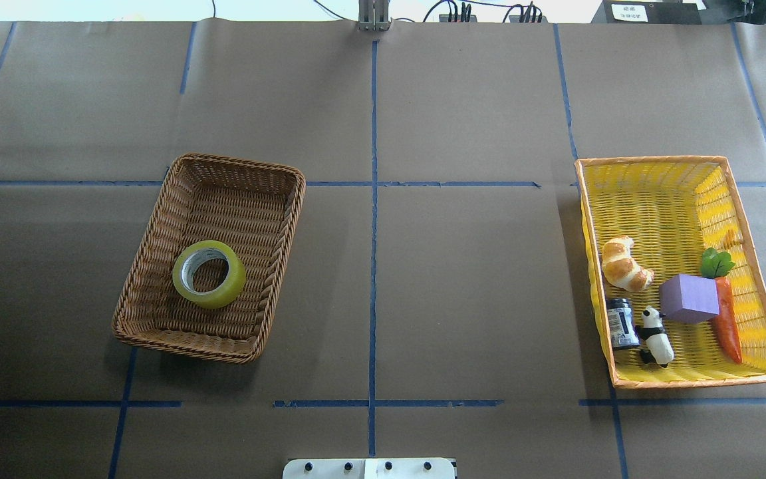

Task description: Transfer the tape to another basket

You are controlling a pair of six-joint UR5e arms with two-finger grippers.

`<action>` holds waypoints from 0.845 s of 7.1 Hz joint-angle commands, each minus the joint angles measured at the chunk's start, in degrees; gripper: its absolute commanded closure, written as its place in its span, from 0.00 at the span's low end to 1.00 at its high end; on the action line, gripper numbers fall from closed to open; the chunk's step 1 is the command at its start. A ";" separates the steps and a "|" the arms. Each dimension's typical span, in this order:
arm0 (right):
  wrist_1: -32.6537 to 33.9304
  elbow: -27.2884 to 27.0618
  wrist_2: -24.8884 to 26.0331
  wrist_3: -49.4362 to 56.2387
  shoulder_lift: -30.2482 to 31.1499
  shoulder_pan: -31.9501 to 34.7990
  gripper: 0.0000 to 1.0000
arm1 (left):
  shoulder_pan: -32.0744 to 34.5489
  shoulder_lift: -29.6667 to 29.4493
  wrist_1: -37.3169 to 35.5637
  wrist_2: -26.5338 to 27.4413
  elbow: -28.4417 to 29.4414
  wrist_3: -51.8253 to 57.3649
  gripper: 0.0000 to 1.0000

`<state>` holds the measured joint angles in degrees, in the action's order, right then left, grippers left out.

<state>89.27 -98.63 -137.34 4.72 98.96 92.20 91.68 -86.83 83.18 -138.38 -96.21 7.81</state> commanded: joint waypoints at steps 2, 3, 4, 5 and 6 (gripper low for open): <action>-0.59 0.10 -3.38 -1.03 0.09 0.00 0.00 | 0.43 1.75 0.66 0.04 2.59 0.71 0.00; -0.68 0.02 -3.38 -1.03 0.09 0.00 0.00 | 0.43 1.66 1.27 0.04 3.30 0.45 0.00; -0.68 0.02 -3.38 -1.03 0.09 0.00 0.00 | 0.43 1.66 3.02 0.04 4.26 0.45 0.00; -0.68 -0.07 -3.38 -0.94 0.01 0.00 0.00 | 0.43 1.66 4.17 0.04 4.80 0.36 0.00; -0.68 -0.07 -3.38 -0.94 0.00 0.00 0.00 | 0.34 1.66 4.27 0.04 4.89 0.36 0.00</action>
<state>88.60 -98.67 -140.70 3.75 99.00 92.20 92.10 -85.16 86.79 -138.34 -91.71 8.21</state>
